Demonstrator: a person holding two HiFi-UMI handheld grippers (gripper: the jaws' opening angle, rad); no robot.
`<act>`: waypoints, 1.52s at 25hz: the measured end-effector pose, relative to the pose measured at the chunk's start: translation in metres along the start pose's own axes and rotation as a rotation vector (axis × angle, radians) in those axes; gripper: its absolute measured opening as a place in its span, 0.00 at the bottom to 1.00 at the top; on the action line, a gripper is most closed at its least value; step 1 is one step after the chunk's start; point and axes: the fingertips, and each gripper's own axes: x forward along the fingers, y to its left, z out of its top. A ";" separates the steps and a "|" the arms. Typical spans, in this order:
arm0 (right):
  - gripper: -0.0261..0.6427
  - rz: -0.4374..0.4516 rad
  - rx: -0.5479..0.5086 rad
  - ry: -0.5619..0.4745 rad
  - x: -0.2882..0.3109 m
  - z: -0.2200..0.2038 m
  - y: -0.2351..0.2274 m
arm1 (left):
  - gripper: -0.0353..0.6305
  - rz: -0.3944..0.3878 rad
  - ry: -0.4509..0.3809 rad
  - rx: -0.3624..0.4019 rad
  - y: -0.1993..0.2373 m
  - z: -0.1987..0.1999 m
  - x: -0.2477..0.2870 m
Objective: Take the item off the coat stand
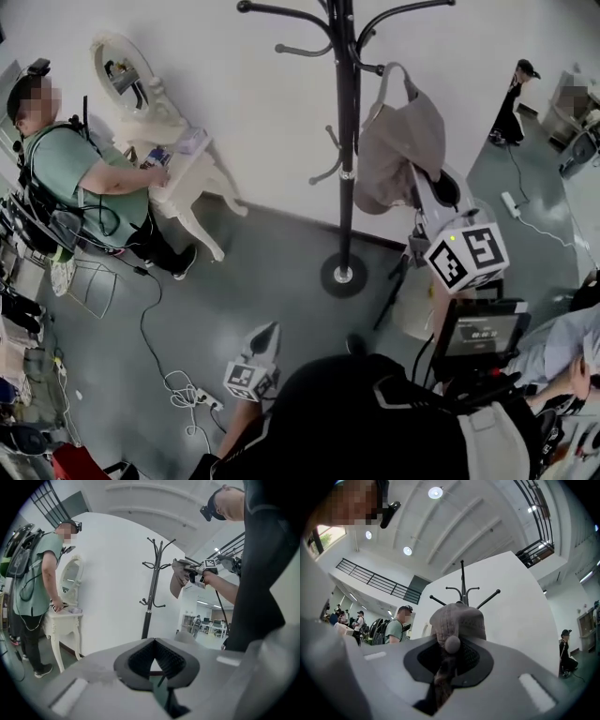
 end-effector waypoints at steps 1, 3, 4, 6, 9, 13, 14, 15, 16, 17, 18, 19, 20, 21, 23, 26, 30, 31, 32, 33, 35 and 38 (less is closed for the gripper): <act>0.09 -0.007 -0.002 0.003 -0.006 -0.001 0.001 | 0.08 -0.010 0.004 0.001 -0.002 -0.003 -0.001; 0.09 -0.016 -0.003 0.006 -0.017 -0.001 0.004 | 0.08 -0.024 0.008 0.002 -0.006 -0.007 -0.004; 0.09 -0.020 -0.004 0.008 -0.022 -0.001 0.005 | 0.08 -0.030 0.009 0.001 -0.007 -0.008 -0.005; 0.09 -0.031 -0.004 0.011 -0.031 0.000 0.006 | 0.08 -0.044 0.010 -0.001 -0.012 -0.010 -0.007; 0.09 -0.046 -0.004 0.019 -0.044 0.001 0.011 | 0.08 -0.063 0.013 0.001 -0.017 -0.012 -0.011; 0.09 -0.059 -0.001 0.029 -0.059 -0.001 0.016 | 0.08 -0.083 0.013 0.004 -0.023 -0.014 -0.016; 0.09 -0.063 0.001 0.032 -0.063 -0.003 0.017 | 0.08 -0.085 0.013 0.003 -0.024 -0.014 -0.019; 0.09 -0.068 0.004 0.035 -0.066 -0.004 0.019 | 0.08 -0.086 0.013 0.002 -0.024 -0.015 -0.021; 0.09 -0.074 0.007 0.039 -0.070 -0.006 0.020 | 0.08 -0.087 0.013 0.001 -0.024 -0.016 -0.024; 0.09 -0.079 0.008 0.045 -0.073 -0.008 0.022 | 0.08 -0.088 0.014 0.002 -0.024 -0.017 -0.027; 0.09 -0.084 0.007 0.052 -0.076 -0.011 0.023 | 0.08 -0.089 0.015 0.006 -0.024 -0.018 -0.029; 0.09 -0.089 0.006 0.059 -0.079 -0.013 0.024 | 0.08 -0.089 0.015 0.010 -0.023 -0.019 -0.031; 0.09 -0.092 0.006 0.065 -0.081 -0.016 0.026 | 0.08 -0.090 0.016 0.012 -0.023 -0.019 -0.033; 0.09 -0.095 0.007 0.069 -0.084 -0.018 0.028 | 0.08 -0.089 0.015 0.010 -0.023 -0.020 -0.035; 0.09 -0.098 0.013 0.073 -0.089 -0.021 0.031 | 0.08 -0.082 0.014 -0.006 -0.022 -0.021 -0.038; 0.09 -0.092 0.023 0.083 -0.094 -0.025 0.036 | 0.08 -0.071 0.003 -0.033 -0.023 -0.019 -0.039; 0.09 -0.093 0.032 0.103 -0.100 -0.035 0.040 | 0.08 -0.100 0.014 -0.008 -0.030 -0.022 -0.037; 0.09 -0.095 0.035 0.106 -0.101 -0.037 0.041 | 0.08 -0.101 0.016 0.001 -0.031 -0.023 -0.037; 0.09 -0.094 0.035 0.111 -0.102 -0.040 0.042 | 0.08 -0.100 0.021 0.015 -0.033 -0.023 -0.037; 0.09 -0.092 0.034 0.116 -0.103 -0.043 0.043 | 0.08 -0.100 0.030 0.032 -0.034 -0.024 -0.037; 0.09 -0.088 0.026 0.130 -0.106 -0.047 0.045 | 0.08 -0.116 0.036 0.041 -0.040 -0.025 -0.039; 0.09 -0.100 0.016 0.143 -0.113 -0.050 0.044 | 0.08 -0.140 0.003 -0.006 -0.045 -0.020 -0.044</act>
